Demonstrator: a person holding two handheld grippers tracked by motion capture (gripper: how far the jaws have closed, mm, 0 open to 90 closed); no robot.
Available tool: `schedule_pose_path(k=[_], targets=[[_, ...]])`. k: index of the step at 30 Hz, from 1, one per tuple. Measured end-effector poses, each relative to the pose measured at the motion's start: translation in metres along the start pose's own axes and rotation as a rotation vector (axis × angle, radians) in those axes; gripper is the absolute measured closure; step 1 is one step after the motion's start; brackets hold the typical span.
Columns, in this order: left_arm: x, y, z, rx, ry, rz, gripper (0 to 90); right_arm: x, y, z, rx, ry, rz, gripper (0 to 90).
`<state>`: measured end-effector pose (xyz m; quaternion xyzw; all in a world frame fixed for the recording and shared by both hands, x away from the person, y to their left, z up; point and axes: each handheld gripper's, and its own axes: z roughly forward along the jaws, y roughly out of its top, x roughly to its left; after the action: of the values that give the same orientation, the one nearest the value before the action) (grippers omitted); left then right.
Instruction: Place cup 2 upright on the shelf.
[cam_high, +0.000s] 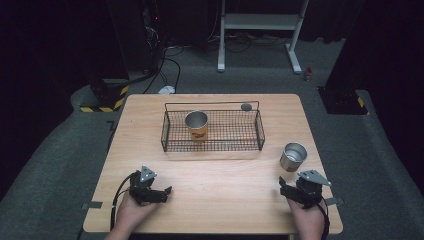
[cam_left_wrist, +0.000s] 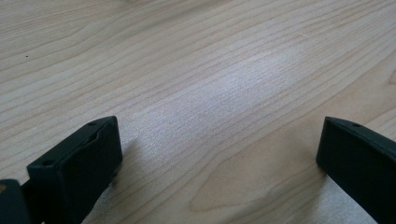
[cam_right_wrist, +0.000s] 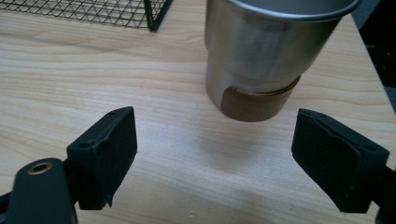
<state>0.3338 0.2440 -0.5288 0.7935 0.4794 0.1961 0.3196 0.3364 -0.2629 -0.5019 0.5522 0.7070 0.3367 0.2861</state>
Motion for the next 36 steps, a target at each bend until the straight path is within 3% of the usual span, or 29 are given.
schedule_pose_path(k=[9, 22, 36], targets=[[0.0, -0.001, 0.0, -0.005, 0.002, -0.001, 0.7, -0.011, 0.006, 0.006, -0.015, -0.015, 0.027, 13.1], [-0.001, -0.002, -0.001, -0.009, -0.012, 0.009, 0.3, -0.017, 0.024, 0.019, -0.032, -0.029, 0.023, 13.3], [-0.002, -0.003, -0.001, -0.013, -0.008, 0.007, 0.5, -0.025, 0.036, 0.034, -0.053, 0.006, 0.061, 13.4]])
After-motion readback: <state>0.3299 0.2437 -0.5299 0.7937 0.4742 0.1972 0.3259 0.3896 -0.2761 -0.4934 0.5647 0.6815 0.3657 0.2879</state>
